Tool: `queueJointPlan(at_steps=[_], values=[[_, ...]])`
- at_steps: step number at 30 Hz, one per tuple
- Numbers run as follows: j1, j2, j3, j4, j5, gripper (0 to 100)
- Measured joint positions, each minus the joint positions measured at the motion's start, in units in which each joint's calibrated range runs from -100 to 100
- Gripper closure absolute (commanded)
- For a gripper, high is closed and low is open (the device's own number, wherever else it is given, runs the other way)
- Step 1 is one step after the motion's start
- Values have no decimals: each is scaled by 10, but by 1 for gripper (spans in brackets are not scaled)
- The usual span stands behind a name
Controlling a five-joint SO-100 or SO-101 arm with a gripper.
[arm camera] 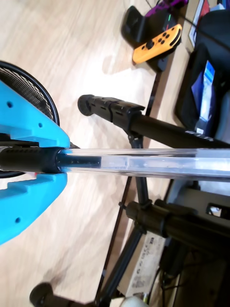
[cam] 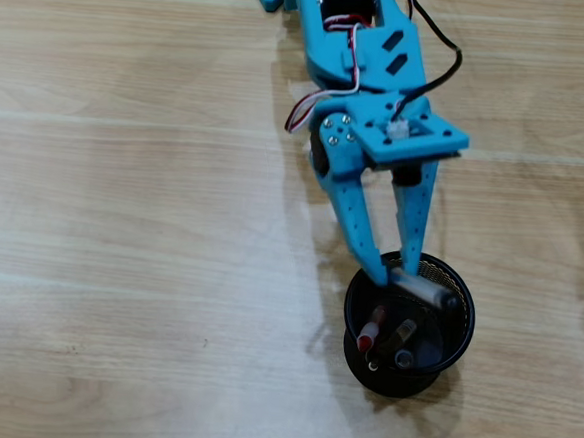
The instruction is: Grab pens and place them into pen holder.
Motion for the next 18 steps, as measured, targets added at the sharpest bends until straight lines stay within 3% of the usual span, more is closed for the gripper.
queueJointPlan(at_steps=[9,18], values=[[-7,124,2,-191,-24,98],[-14,143,11,-223,-28,98]])
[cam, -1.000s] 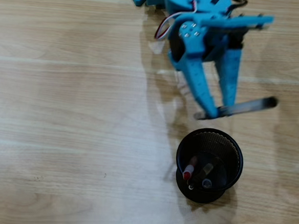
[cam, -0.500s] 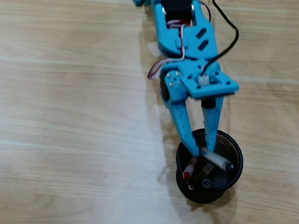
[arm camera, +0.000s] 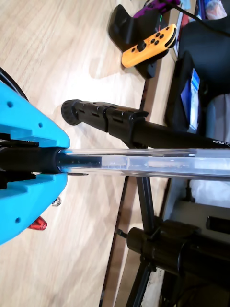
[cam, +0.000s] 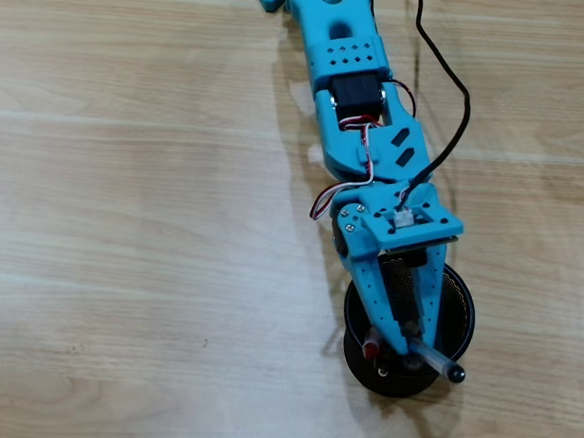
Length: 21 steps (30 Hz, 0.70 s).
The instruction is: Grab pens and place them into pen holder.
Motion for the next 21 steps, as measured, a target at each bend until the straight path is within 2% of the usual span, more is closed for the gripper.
queueJointPlan(at_steps=[10,15,21], values=[[-1,1,0,0,0,98],[-1,1,0,0,0,89],[-1,0,0,0,0,89]])
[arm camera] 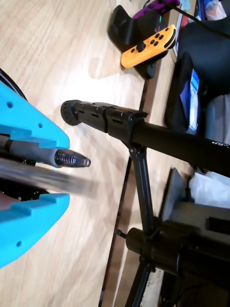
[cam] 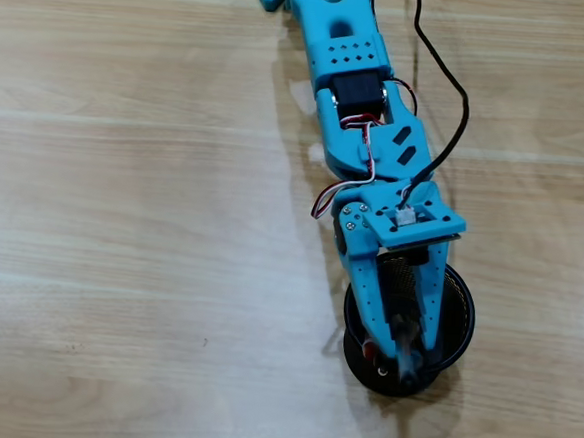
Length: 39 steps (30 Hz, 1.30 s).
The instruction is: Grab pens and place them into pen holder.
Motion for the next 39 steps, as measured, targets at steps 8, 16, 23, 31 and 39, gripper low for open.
queueJointPlan(at_steps=[8,16,23,31,39], values=[[-6,-47,19,0,0,94],[3,-201,193,0,-1,98],[18,-415,469,0,51,98],[51,-685,818,0,129,98],[68,-917,1122,0,224,98]])
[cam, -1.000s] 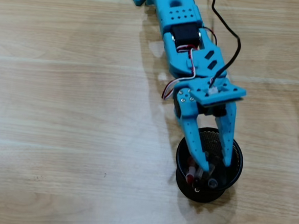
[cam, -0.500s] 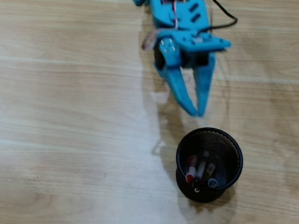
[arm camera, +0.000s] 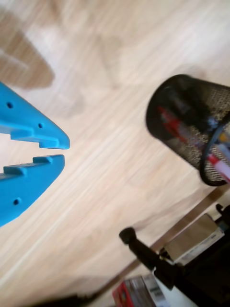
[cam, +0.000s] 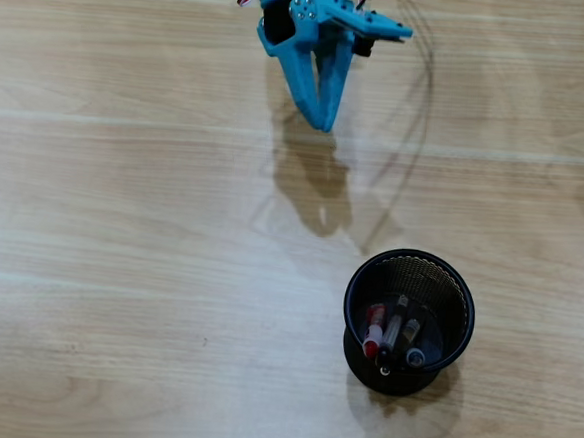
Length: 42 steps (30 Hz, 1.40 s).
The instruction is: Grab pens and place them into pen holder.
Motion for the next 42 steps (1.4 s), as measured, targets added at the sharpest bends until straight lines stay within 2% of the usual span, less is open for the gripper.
queueJointPlan(at_steps=[4,11,15,19,23,32,42], values=[[10,-119,143,0,62,98],[22,-259,279,0,126,98],[20,-326,305,9,165,98],[36,-398,309,103,209,98],[57,-502,309,284,245,98],[62,-554,311,433,275,98],[63,-556,311,442,285,98]])
